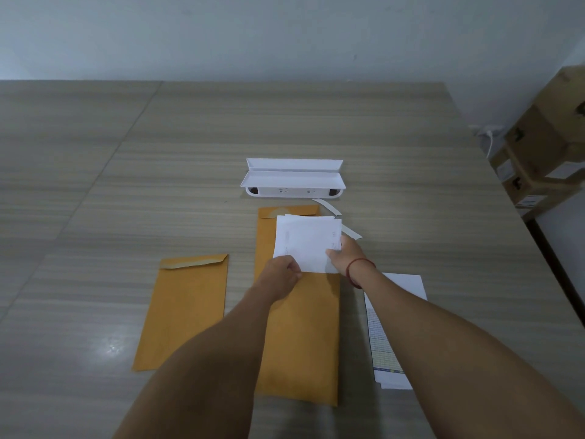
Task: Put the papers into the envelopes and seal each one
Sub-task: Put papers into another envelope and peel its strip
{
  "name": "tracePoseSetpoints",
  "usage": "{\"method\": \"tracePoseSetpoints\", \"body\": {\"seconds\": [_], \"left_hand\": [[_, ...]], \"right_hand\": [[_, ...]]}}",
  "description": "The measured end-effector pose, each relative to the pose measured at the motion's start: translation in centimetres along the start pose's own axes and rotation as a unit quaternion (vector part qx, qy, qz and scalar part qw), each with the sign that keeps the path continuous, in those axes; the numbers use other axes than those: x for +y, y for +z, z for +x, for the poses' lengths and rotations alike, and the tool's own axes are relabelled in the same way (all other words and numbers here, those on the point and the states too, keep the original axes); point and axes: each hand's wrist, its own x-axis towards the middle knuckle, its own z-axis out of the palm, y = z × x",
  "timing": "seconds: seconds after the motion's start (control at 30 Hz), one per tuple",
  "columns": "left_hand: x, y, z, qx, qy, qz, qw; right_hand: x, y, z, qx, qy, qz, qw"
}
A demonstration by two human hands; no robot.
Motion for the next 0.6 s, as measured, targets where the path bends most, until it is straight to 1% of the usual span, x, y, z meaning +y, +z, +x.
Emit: {"method": "tracePoseSetpoints", "body": {"seconds": [0.17,0.27,0.4,0.43,0.5,0.57,0.6], "left_hand": [[0.3,0.3,-0.4,-0.002,0.000,0.006,1.000],[-0.1,0.2,-0.4,0.005,-0.008,0.001,1.000],[0.8,0.0,-0.2,0.013,-0.009,-0.017,1.000],[0.8,0.0,-0.3,0.013,-0.006,-0.016,1.000],[0.7,-0.2,-0.4,0.009,-0.002,-0.016,1.000],[0.7,-0.2,-0.3,0.000,0.001,-0.016,1.000],[0.8,-0.2,-0.2,-0.002,0.001,-0.017,1.000]], "right_hand": [[0.1,0.5,-0.3,-0.031,-0.007,-0.055,0.998],[0.0,0.0,-0.3,-0.029,-0.009,-0.063,0.998],[-0.1,0.3,-0.8,-0.035,-0.009,-0.102,0.994],[-0.1,0.1,-0.8,-0.035,-0.013,-0.090,0.995],[-0.6,-0.4,-0.8,-0.028,-0.028,-0.027,0.999],[-1.3,-1.0,-0.9,-0.007,-0.035,0.048,0.998],[-1.6,-1.1,-1.0,0.007,-0.036,0.060,0.998]]}}
